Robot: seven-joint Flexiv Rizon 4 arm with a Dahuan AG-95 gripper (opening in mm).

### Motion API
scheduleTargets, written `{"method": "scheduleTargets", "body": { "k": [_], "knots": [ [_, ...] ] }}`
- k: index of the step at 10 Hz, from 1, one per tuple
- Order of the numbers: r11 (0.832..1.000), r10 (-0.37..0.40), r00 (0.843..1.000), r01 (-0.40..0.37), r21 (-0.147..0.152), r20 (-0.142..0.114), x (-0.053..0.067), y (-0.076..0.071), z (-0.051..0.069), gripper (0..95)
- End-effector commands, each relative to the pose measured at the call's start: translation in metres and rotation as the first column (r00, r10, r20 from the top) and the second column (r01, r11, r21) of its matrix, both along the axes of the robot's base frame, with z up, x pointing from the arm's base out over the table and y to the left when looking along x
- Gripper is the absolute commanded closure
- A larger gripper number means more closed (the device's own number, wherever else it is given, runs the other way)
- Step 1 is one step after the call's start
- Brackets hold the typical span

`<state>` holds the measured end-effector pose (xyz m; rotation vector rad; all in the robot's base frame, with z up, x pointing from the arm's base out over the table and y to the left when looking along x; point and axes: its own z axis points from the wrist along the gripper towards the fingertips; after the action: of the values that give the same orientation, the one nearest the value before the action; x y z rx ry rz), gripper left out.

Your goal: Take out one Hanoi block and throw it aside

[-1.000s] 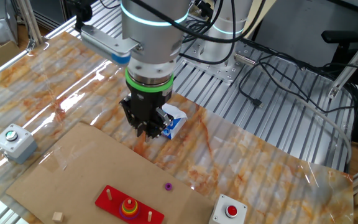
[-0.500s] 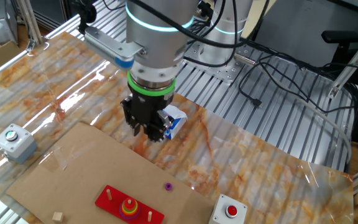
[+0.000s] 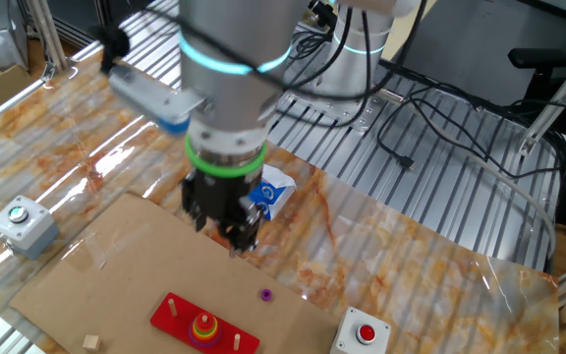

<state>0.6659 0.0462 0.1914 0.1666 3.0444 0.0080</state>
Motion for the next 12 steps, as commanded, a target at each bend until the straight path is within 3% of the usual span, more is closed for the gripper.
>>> {"method": "scheduleTargets", "body": {
  "k": [1,3,8,12],
  "knots": [
    [1.0,0.0,1.0,0.0,0.003,-0.001,0.007,0.001,-0.003,38.0],
    [1.0,-0.001,1.0,0.001,0.006,-0.002,0.014,0.002,-0.007,38.0],
    [1.0,-0.006,1.0,0.006,0.011,-0.006,0.045,0.002,-0.013,38.0],
    [1.0,0.024,1.0,-0.023,0.019,-0.011,0.055,0.01,-0.025,38.0]
  ]
}}
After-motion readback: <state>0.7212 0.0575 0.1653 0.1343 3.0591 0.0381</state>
